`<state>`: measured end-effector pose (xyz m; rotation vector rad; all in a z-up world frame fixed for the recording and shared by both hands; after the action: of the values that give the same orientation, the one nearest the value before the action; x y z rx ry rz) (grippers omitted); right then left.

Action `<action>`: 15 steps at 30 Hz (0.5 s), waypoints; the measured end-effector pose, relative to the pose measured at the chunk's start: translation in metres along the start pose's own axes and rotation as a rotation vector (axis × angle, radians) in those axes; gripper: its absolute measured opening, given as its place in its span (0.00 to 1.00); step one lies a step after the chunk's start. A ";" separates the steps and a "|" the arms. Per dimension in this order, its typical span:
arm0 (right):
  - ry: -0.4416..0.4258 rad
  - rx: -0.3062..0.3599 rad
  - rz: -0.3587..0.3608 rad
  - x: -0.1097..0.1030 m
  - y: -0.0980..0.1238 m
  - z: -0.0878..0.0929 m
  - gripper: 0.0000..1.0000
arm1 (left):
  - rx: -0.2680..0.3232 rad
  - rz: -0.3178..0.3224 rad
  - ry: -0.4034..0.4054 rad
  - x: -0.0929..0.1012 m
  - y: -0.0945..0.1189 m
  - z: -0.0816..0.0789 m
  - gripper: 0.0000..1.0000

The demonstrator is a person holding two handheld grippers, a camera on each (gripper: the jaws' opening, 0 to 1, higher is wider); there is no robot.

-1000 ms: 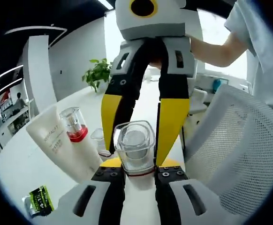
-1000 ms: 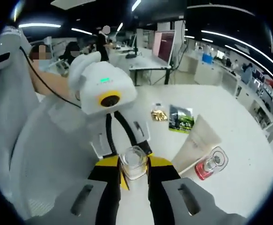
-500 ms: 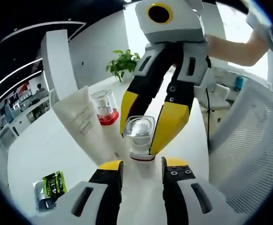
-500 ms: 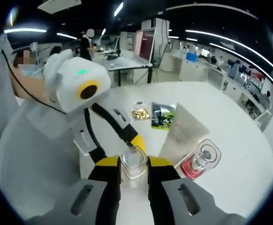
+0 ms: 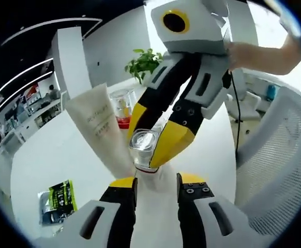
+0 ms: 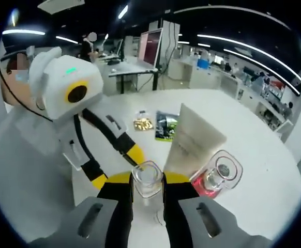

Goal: Arrange the skincare products in the storage area until every visible bottle or jar stands upright without overlapping.

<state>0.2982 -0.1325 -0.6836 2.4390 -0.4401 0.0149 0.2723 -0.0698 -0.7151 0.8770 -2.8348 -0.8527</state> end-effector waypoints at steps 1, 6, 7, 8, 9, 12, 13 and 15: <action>-0.002 0.001 0.002 0.000 -0.001 0.000 0.21 | 0.000 -0.007 0.003 -0.002 0.000 0.000 0.30; 0.009 -0.012 0.003 0.001 -0.006 0.003 0.21 | -0.004 -0.012 0.019 -0.002 0.000 0.002 0.29; 0.009 -0.013 0.003 0.001 -0.007 0.004 0.21 | -0.005 -0.012 0.016 -0.002 0.000 0.002 0.29; 0.008 -0.013 0.005 0.001 -0.007 0.004 0.21 | -0.006 -0.012 0.016 -0.002 0.000 0.002 0.29; 0.005 -0.010 0.005 0.001 -0.008 0.004 0.21 | -0.008 -0.014 0.020 -0.003 0.000 0.003 0.29; -0.005 -0.011 -0.001 0.002 -0.010 0.006 0.21 | -0.016 -0.025 0.026 -0.005 0.000 0.004 0.29; -0.006 -0.011 0.003 0.002 -0.011 0.007 0.22 | -0.015 -0.025 0.028 -0.005 0.000 0.004 0.29; -0.013 -0.005 0.003 0.003 -0.011 0.007 0.22 | -0.013 -0.025 0.033 -0.005 0.000 0.004 0.29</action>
<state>0.3037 -0.1298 -0.6949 2.4352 -0.4495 -0.0003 0.2755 -0.0648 -0.7177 0.9185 -2.7924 -0.8505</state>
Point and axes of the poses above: the point that each gripper's makers call its tool centre point, and the gripper's own axes: y roughly backward along the fingers, x roughly to its right, z roughly out of its underside, the point moved 5 cm from there along y, roughly backward along the fingers, and after that the axes turned 1 degree about z, right-handed, at the moved point
